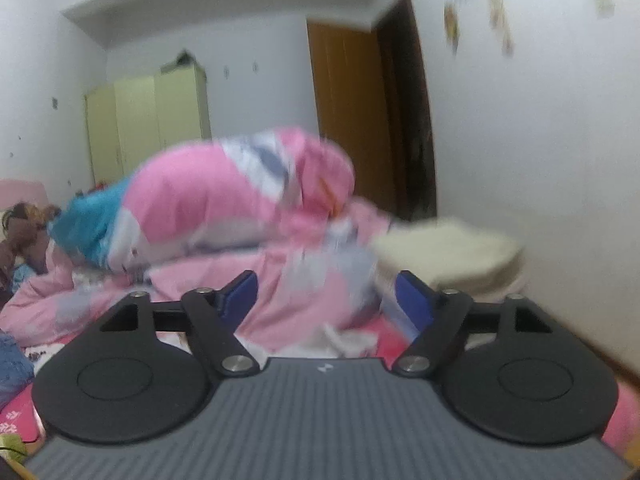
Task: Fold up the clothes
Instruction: 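Release the shirt from the right gripper and pull it back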
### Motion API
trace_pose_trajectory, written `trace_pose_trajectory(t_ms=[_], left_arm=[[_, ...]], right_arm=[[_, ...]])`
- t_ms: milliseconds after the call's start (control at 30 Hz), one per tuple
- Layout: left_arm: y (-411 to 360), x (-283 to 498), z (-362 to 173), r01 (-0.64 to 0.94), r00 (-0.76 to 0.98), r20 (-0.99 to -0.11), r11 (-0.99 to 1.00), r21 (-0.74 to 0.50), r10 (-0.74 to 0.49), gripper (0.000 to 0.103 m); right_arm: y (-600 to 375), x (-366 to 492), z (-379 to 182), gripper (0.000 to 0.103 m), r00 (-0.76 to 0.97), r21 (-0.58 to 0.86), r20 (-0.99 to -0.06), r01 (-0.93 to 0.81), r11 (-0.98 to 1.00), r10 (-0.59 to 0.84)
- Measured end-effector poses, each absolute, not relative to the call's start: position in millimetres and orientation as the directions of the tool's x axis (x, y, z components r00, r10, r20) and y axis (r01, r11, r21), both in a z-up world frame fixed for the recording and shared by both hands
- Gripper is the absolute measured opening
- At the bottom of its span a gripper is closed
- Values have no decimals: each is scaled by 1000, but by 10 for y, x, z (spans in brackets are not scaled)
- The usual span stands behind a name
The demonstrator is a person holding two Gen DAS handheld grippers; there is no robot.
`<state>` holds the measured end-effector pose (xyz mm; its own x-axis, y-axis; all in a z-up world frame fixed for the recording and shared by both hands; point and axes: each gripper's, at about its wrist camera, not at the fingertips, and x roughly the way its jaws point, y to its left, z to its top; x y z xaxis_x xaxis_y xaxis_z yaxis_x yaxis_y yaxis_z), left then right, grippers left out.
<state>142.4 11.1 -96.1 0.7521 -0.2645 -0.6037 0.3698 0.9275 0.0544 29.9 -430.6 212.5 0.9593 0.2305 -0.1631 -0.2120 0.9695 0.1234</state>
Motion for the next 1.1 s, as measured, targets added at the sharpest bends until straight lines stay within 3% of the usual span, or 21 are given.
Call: trace_pose_trajectory(t_ms=[100,200,300,367,500,667,900,967,1033,1100], left_arm=[[139,1369,-864,378,755,-588,925,28,-290,102],[137,1320,-785,393,757,-567,920,0,-324,102],[92,1324,-776,401,749,-569,916,-17,-339,101],[70,1333,-783,406,737,-580,913,-30,-347,94],[27,1350,-798,415,711,-603,908,-57,-363,88],[-6,1351,-810,424,680,-624,901,-94,-386,73],[9,1311,-791,434,631,-615,872,-226,-473,69],[-3,1307,-774,434,622,-611,865,-252,-490,69],[-7,1295,-745,435,620,-603,860,-268,-501,70],[-8,1282,-714,435,620,-594,855,-282,-512,70]], right_arm=[[-4324,-88,2330,84,934,185,-162,-288,940,318],[-4225,-32,2043,85,857,333,-254,-357,873,448],[-3953,334,1256,85,746,464,-391,-348,815,540],[-3722,641,622,83,674,528,-467,-306,792,572],[-3281,1109,-169,80,676,423,-529,-315,850,514],[-3033,1424,-515,59,677,365,-538,-348,863,501],[-2746,1618,-843,44,638,269,-593,-419,867,492],[-2752,1625,-880,21,629,297,-585,-422,857,512],[-2745,1583,-882,7,609,339,-571,-436,834,551],[-2690,1465,-852,4,593,346,-555,-473,810,583]])
